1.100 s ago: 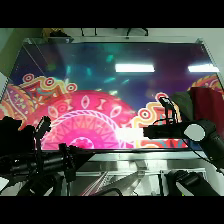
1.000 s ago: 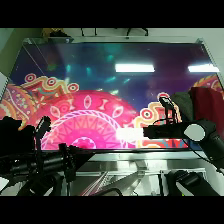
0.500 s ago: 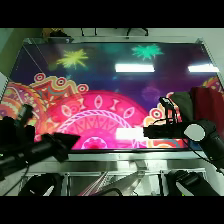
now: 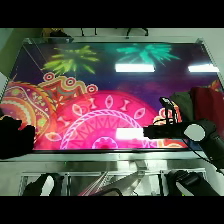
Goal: Fold the shirts.
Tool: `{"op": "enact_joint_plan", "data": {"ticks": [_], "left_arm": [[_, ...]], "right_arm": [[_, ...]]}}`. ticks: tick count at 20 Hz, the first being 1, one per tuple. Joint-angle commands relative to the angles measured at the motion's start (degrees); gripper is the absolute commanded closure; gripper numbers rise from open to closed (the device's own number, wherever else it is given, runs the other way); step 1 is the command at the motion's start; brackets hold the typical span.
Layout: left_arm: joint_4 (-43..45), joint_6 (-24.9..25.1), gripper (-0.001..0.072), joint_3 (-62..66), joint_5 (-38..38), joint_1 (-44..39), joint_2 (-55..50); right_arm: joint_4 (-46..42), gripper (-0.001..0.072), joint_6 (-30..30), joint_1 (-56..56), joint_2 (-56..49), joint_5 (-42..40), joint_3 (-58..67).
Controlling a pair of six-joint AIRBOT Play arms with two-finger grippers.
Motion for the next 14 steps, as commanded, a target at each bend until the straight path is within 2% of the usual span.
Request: {"op": "enact_joint_plan", "data": {"ticks": [1,3,5,9,12,13,14], "left_arm": [[-8.52,3.26,0.0023,-6.12,1.36,19.06,-9.11],[-14.56,8.07,0.0024,-10.67,4.98,24.35,-13.53],[-15.47,11.23,0.0024,-14.25,8.17,26.91,-17.73],[-16.09,12.37,0.0024,-17.09,13.25,28.33,-26.14],[-16.15,12.81,0.0027,-16.92,17.14,25.49,-30.42],[-16.15,12.83,0.0129,-16.92,18.21,24.22,-30.88],[-16.15,12.83,0.0435,-16.74,18.84,22.73,-30.84]], "right_arm": [[0.02,0.0683,0.0,0.09,0.02,0.0,-0.04],[0.02,0.0683,0.02,0.11,-0.09,0.0,-0.04],[0.02,0.0683,0.02,0.11,-0.04,0.0,-0.04],[0.02,0.0683,0.02,0.11,-0.07,-0.04,-0.04],[0.02,0.0683,0.02,0.11,-0.04,-0.02,-0.04],[0.02,0.0683,0.02,0.11,-0.04,-0.02,-0.04],[0.02,0.0683,0.02,0.11,-0.04,-0.02,-0.04]]}}
